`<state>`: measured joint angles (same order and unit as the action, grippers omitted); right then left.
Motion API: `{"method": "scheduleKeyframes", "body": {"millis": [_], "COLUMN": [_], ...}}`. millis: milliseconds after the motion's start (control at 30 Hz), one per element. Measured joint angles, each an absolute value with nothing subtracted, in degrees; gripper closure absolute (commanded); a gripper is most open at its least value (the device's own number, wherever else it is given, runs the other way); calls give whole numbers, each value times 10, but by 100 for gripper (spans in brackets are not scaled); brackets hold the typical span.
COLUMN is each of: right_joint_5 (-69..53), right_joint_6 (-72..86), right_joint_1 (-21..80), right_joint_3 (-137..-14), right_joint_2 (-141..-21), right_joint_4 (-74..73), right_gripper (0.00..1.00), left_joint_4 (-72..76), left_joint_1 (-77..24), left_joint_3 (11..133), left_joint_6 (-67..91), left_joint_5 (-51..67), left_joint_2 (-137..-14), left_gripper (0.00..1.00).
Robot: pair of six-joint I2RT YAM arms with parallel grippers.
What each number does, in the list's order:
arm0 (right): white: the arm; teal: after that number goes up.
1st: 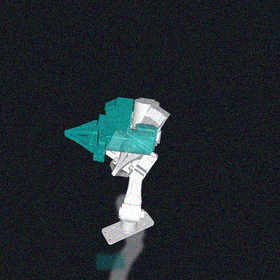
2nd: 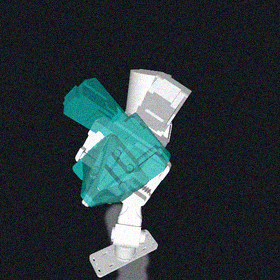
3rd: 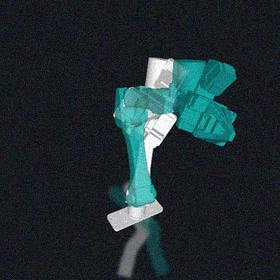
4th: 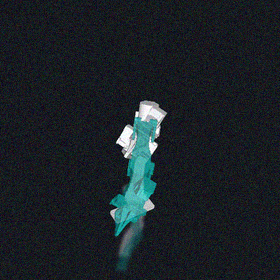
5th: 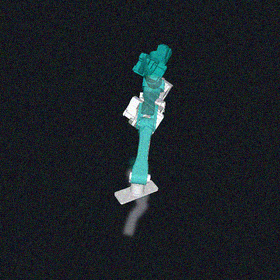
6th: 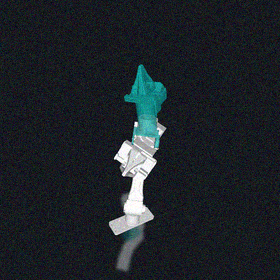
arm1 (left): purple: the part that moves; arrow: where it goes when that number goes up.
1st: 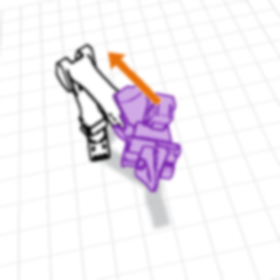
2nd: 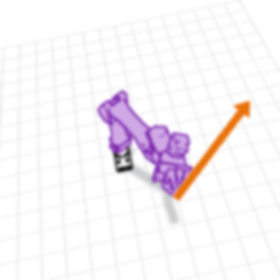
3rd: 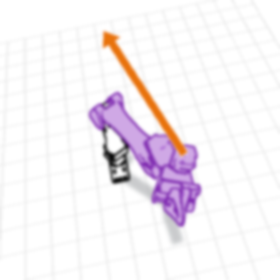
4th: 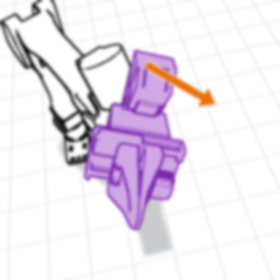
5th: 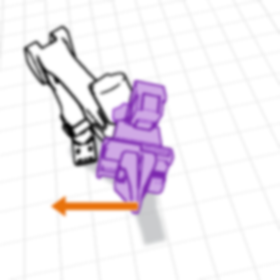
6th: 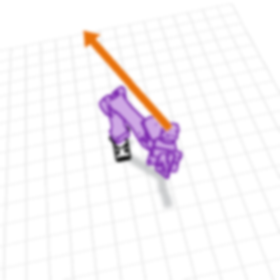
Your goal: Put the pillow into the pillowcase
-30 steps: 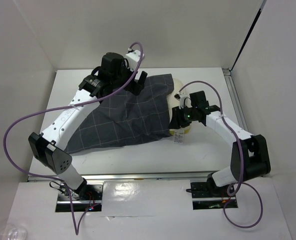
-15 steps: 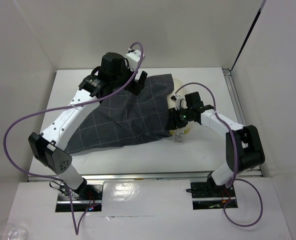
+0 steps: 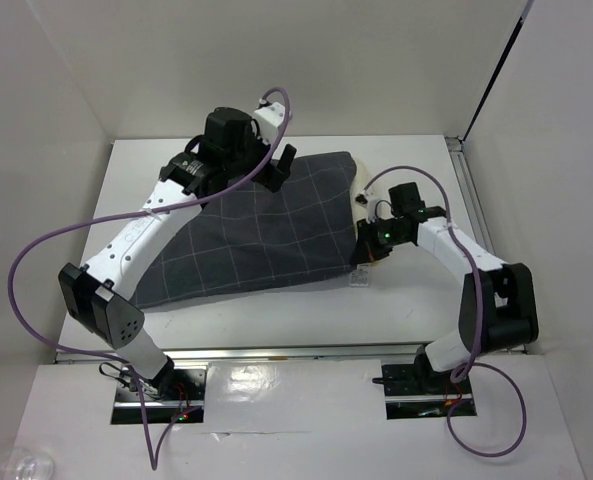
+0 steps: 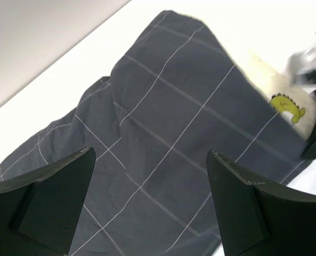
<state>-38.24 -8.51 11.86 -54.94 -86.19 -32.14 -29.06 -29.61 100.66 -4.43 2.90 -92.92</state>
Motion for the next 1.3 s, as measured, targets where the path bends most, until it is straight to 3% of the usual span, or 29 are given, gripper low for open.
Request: {"method": "scheduleKeyframes", "body": {"millis": [267,433,633,1033,1300], "right_joint_5": [-299,-212,-160,-123,-57], "right_joint_6": [-171,-192,-191,-199,-253], "right_joint_1": [71,-5,-13,-10,1], "right_joint_3": [-667,-670,-667,-655,-603], "right_joint_2": [-849,-884,-940,-935,-890], "right_joint_4": [-489,-517,-549,-549,-561], "right_gripper": [100,100,100,100,100], "left_joint_4": [-287,-292,-302,-352,-319], "left_joint_1": [-296,-296,-296,-248,-238], "left_joint_3": [998,1023,1056,1334,1336], "left_joint_6": [-43,-43,-41,57,95], "left_joint_5": [37,43,44,168,206], "left_joint_2": [-936,-973,-1037,-1300,-1353], "left_gripper": [0,0,0,0,0]}}
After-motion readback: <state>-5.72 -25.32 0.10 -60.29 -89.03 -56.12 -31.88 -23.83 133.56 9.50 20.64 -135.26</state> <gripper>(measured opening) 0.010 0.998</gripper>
